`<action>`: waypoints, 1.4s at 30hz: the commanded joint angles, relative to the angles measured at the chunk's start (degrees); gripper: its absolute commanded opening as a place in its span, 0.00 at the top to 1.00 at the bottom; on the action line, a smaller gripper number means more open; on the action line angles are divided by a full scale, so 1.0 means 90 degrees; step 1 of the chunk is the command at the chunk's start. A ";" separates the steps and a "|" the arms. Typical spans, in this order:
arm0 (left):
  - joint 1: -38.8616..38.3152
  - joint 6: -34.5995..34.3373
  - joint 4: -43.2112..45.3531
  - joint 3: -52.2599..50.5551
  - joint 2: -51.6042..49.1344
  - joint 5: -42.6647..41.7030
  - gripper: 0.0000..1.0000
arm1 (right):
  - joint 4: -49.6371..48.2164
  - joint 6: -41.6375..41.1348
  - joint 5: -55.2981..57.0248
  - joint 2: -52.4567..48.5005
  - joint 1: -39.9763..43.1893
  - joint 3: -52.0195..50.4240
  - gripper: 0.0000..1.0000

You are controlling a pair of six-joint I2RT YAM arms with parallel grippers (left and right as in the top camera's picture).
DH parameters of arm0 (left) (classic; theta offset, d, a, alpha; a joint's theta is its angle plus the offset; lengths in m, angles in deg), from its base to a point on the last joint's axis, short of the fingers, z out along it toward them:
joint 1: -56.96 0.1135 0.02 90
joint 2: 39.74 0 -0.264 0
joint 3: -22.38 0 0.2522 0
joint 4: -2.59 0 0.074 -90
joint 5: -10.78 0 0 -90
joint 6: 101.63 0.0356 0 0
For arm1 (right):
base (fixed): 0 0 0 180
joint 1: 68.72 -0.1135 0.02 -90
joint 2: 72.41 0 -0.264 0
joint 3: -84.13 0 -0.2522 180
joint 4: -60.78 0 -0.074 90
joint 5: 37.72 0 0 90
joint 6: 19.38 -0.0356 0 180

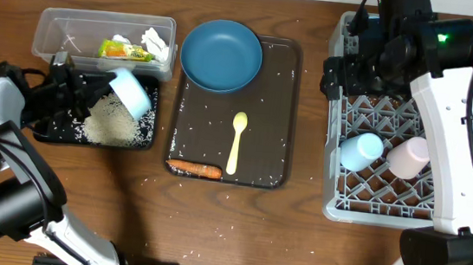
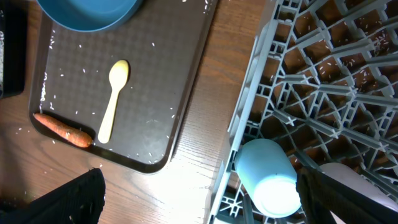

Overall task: Sort waste into correct bins and load items into the dishwasher rack
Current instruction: 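Carry bowl left and tip rice onto black tray, then lower emptied light-blue bowl onto brown tray and open left gripper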

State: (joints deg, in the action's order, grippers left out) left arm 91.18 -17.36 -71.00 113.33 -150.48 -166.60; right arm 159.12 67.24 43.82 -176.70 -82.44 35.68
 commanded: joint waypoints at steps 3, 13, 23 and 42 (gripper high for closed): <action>-0.0648 0.0352 -0.0129 -0.0005 0.0478 -0.0253 0.94 | -0.0102 0.0092 0.0019 -0.0017 -0.0068 0.0024 0.03; -0.3245 0.0083 0.0464 0.0012 0.1292 0.4318 0.94 | -0.0376 0.0068 -0.0454 -0.0017 -0.0078 0.0024 0.03; -0.5972 -0.1246 0.1275 -0.0017 0.1231 0.8910 0.94 | -0.0670 0.0053 -0.0474 -0.0017 -0.0168 0.0024 0.04; -0.6509 -0.1814 0.1392 0.0143 0.0780 0.9479 0.62 | -0.1110 0.0046 -0.0495 -0.0017 -0.0189 0.0024 0.04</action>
State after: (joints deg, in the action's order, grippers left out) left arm 31.73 -31.66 -57.02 113.31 -143.81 -81.94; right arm 150.00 67.24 40.14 -176.72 -83.84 35.68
